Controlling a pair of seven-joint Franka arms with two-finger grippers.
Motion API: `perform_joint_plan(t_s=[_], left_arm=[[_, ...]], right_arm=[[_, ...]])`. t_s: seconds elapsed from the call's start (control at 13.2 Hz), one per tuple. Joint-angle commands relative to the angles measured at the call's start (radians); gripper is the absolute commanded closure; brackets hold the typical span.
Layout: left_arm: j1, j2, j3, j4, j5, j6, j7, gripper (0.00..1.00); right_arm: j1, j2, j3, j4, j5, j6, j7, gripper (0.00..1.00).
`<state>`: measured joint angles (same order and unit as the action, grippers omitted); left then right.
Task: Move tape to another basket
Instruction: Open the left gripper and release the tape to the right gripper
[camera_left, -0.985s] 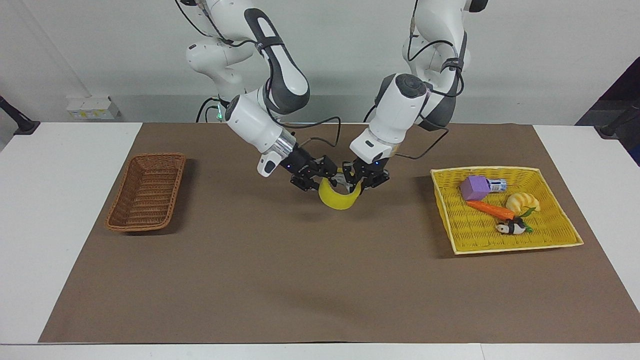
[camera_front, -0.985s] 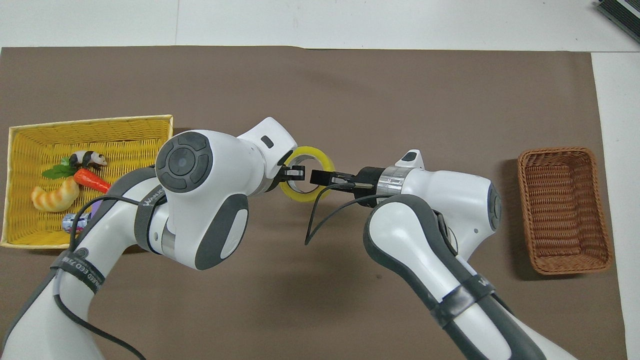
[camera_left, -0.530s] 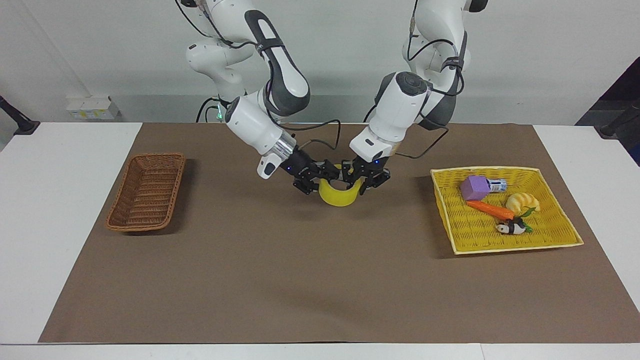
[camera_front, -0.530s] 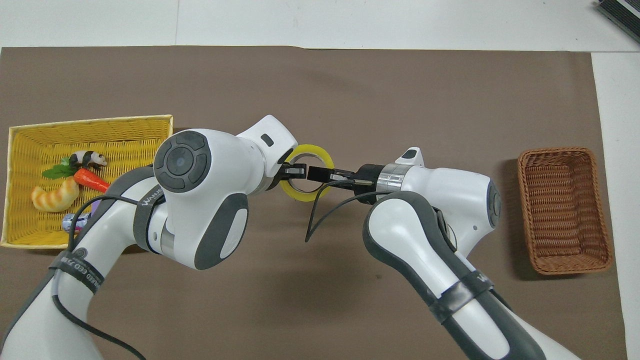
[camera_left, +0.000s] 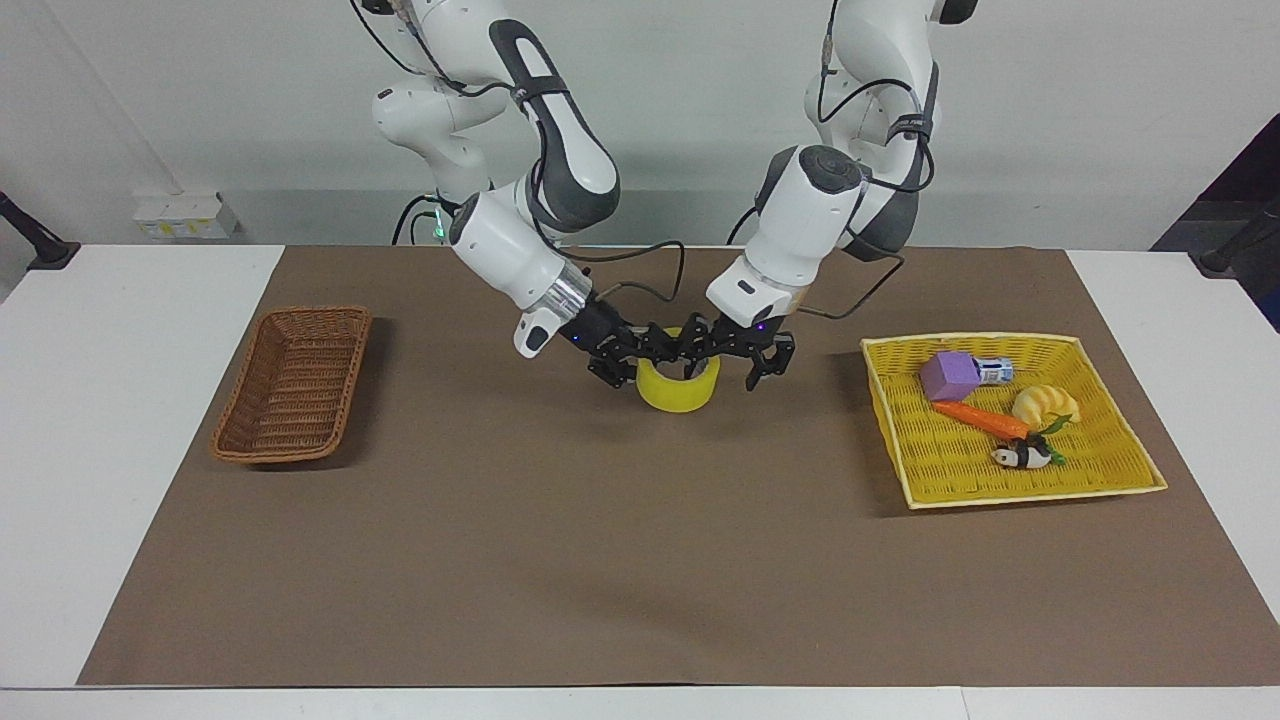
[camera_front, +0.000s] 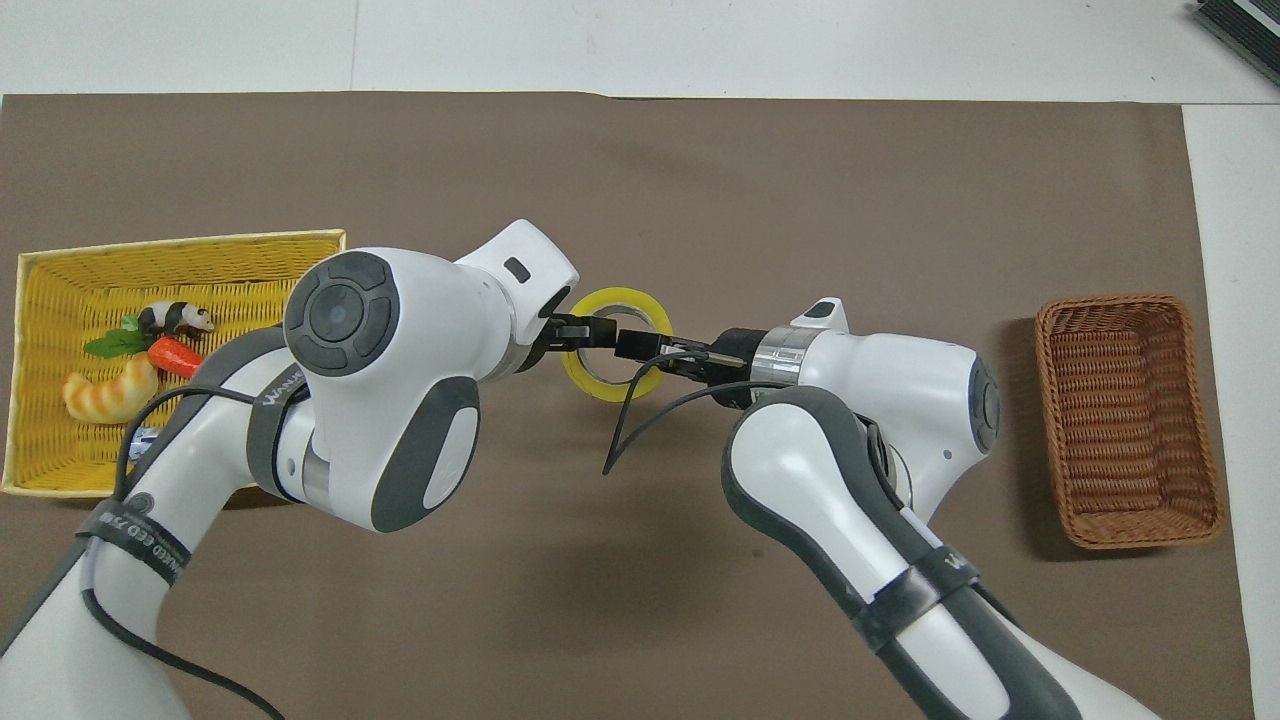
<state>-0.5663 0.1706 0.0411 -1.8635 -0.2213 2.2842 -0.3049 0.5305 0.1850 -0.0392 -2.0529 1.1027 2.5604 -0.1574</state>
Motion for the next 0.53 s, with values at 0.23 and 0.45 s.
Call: perform_joint_plan(t_s=[0.23,0.45], left_arm=[[0.147,-0.134,0.008,-0.003,0.094,-0.184,0.16,0.0],[0.233,-0.164,0.006,0.033,0.226,-0.264,0.197,0.0]], right_arm=[[-0.061,-0.006,-0.01,0.026,-0.271,-0.182,0.179,1.0],[-0.159,-0.007,-0.011,0.118,-0.43,-0.398,0.239,1.0]])
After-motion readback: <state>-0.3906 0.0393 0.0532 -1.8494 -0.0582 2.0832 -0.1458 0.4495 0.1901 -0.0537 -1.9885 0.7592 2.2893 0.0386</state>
